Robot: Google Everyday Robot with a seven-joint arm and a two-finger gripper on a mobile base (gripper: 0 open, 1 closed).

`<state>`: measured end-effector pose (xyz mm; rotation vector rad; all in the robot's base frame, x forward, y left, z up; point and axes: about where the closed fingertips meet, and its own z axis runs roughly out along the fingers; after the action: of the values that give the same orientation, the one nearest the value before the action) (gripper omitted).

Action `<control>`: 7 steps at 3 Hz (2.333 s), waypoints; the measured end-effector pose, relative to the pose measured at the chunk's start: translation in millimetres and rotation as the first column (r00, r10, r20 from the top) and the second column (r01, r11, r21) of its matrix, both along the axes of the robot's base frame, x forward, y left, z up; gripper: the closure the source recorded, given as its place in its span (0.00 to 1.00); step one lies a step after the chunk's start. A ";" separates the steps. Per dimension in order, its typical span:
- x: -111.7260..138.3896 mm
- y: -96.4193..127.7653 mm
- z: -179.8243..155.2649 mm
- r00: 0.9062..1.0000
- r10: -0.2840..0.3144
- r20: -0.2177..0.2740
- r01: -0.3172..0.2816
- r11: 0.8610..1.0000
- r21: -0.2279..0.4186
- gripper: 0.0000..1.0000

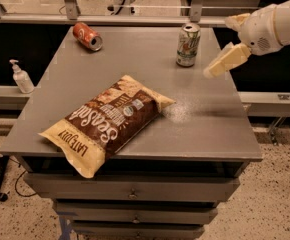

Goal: Move 7up can near brown chip bag

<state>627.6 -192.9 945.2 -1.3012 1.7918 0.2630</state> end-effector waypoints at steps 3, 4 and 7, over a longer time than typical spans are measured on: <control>113.6 11.6 -23.7 0.991 -0.132 0.009 0.122 0.937 0.326 0.00; 128.7 20.7 -34.9 0.989 -0.144 -0.021 0.140 0.907 0.396 0.00; 114.1 54.5 -30.4 0.998 -0.014 -0.054 0.041 0.849 0.528 0.61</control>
Offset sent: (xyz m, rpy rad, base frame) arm 0.1350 -0.0074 -0.0175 0.3839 -0.0578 -0.1912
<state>741.8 -138.4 914.8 -0.8747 1.6143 0.7249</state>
